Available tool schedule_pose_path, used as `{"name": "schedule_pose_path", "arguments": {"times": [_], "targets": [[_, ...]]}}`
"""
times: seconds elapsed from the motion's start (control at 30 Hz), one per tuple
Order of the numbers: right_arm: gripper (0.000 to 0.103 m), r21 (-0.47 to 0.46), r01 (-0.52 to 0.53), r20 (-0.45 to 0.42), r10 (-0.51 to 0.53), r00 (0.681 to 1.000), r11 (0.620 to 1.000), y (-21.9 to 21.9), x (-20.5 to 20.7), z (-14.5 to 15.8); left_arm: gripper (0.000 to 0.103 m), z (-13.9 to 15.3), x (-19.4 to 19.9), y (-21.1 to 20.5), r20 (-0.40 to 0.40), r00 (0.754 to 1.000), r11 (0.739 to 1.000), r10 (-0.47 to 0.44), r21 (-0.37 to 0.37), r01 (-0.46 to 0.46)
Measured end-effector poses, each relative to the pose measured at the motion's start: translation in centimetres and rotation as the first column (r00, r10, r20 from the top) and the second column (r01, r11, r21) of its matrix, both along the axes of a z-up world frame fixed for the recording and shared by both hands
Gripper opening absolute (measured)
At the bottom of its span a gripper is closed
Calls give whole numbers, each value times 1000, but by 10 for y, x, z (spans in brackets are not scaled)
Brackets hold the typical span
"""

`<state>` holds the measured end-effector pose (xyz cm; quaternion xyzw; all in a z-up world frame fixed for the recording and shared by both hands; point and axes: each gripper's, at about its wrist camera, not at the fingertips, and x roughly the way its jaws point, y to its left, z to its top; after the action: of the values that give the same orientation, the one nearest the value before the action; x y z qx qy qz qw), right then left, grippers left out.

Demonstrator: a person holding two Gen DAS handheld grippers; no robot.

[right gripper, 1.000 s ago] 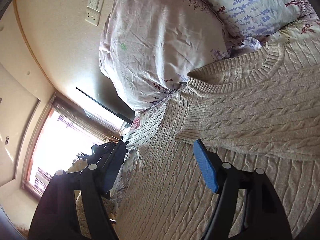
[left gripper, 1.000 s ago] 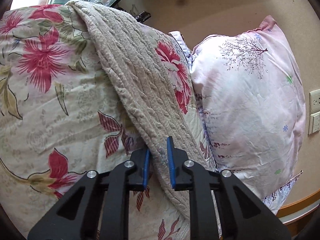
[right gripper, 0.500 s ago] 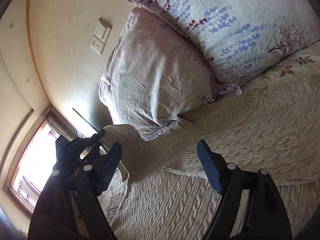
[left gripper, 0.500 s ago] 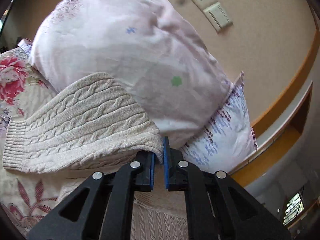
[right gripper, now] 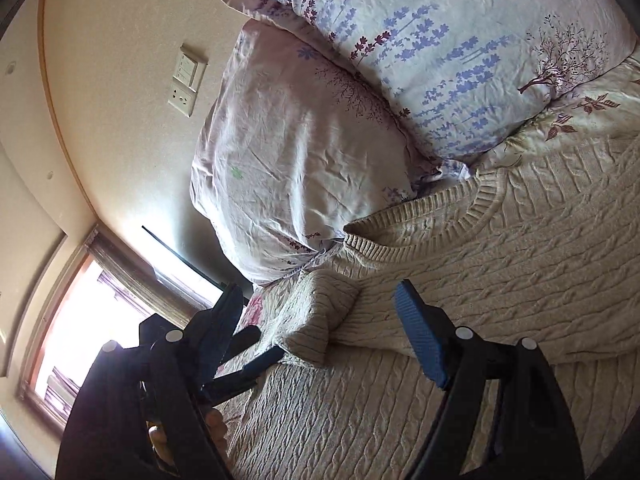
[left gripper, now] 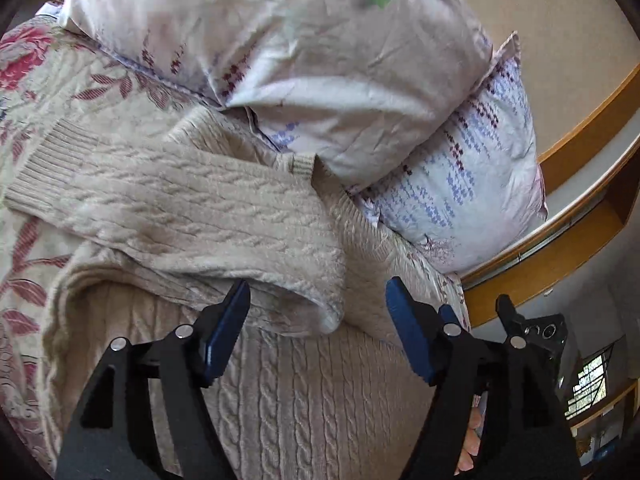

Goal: Fold small clothes

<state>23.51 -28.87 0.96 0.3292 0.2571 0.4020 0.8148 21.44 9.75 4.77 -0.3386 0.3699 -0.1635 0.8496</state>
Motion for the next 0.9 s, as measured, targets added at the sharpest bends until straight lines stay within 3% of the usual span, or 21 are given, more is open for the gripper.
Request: {"name": "schedule_pose_path", "arguments": {"times": [0.07,0.13,0.2,0.3,0.37,0.53,0.57,0.6,0.63,0.73,0.8,0.9], "targets": [[80,1,-5,-1,5,1000,1000,1,-1,0,67,0,-6,31,-32,993,993,111,-31,-112],[80,0,-9,-1,9,1000,1000,2,-1,0,57,-10,-5,60,-99,974,975,203,-74,-211],[80,-1,-13,0,13,1000,1000,3,-1,0,47,-27,-5,83,-188,943,948,276,-112,-299],[80,-3,-13,5,13,1000,1000,2,-1,0,45,-47,-3,102,-291,886,902,362,-131,-412],[80,-3,-10,7,10,1000,1000,1,-1,1,35,-51,-4,108,-309,863,875,401,-150,-460],[80,4,-11,12,11,1000,1000,1,-3,2,34,-52,-1,124,-314,807,815,500,-144,-561],[80,6,-10,17,10,1000,1000,1,-4,3,29,-52,4,126,-310,809,818,500,-137,-558],[80,7,-8,24,8,1000,1000,0,-5,4,10,-51,10,125,-305,820,831,484,-133,-540],[80,10,-4,34,3,999,1000,-1,-7,6,7,-49,16,122,-298,837,850,458,-130,-511],[80,19,30,70,-31,997,999,-7,-14,13,6,-20,23,93,-178,900,898,397,-126,-421],[80,26,69,91,-71,993,997,-16,-20,20,6,5,30,63,-78,946,932,316,-163,-325],[80,46,108,119,-113,986,993,-37,-31,33,6,37,42,9,53,980,961,190,-216,-175]]}}
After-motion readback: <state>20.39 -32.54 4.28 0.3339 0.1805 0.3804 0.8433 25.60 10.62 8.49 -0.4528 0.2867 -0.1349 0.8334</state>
